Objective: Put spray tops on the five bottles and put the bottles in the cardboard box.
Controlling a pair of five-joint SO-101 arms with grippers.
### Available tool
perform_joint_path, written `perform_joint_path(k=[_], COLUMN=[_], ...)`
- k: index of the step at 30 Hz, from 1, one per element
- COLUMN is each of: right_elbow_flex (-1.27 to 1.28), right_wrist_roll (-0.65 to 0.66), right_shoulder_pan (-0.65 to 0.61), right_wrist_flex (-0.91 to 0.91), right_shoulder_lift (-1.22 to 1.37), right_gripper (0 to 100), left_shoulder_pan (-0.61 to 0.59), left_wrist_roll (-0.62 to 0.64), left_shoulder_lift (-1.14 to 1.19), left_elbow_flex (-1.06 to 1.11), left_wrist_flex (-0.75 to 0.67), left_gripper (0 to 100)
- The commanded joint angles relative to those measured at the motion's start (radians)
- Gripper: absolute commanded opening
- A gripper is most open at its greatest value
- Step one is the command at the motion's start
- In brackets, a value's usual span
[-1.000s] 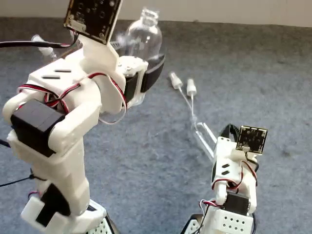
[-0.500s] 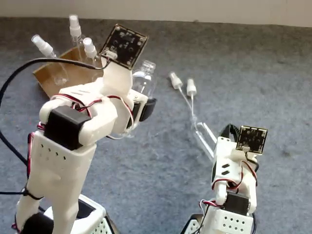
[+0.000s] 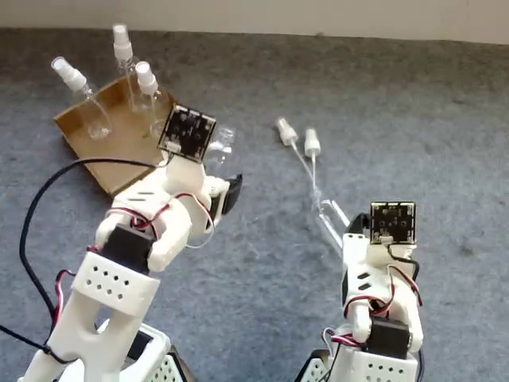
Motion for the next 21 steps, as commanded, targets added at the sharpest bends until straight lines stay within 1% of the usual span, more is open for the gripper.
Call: perform_joint_path(k=[1, 11, 13, 18, 21], right_elbow_flex=[-0.150, -0.512, -0.587, -0.757, -0.868], right_wrist_roll=[0.032, 0.035, 0.035, 0.034, 0.032], right_shoulder_pan=[-0.015, -0.016, -0.016, -0.041, -0.087], right_wrist_flex=[0.012, 0.010, 0.010, 0.012, 0.012], right_shoulder_lift=[0.084, 0.720, 0.840, 1.102, 1.241], right_gripper=[0.7, 0.8, 2.2, 14.0, 15.0], left_shoulder_pan=[-0.007, -0.007, -0.007, -0.005, 0.001], left_wrist_roll=[-0.008, -0.006, -0.008, -0.005, -0.008], left_shoulder_lift=[-0.059, -0.271, -0.317, -0.407, -0.449], left_elbow_flex=[0.085, 0.475, 0.524, 0.610, 0.677], left_wrist_flex=[-0.138, -0.529, -0.566, -0.611, -0.677], left_gripper=[7, 6, 6, 6, 6])
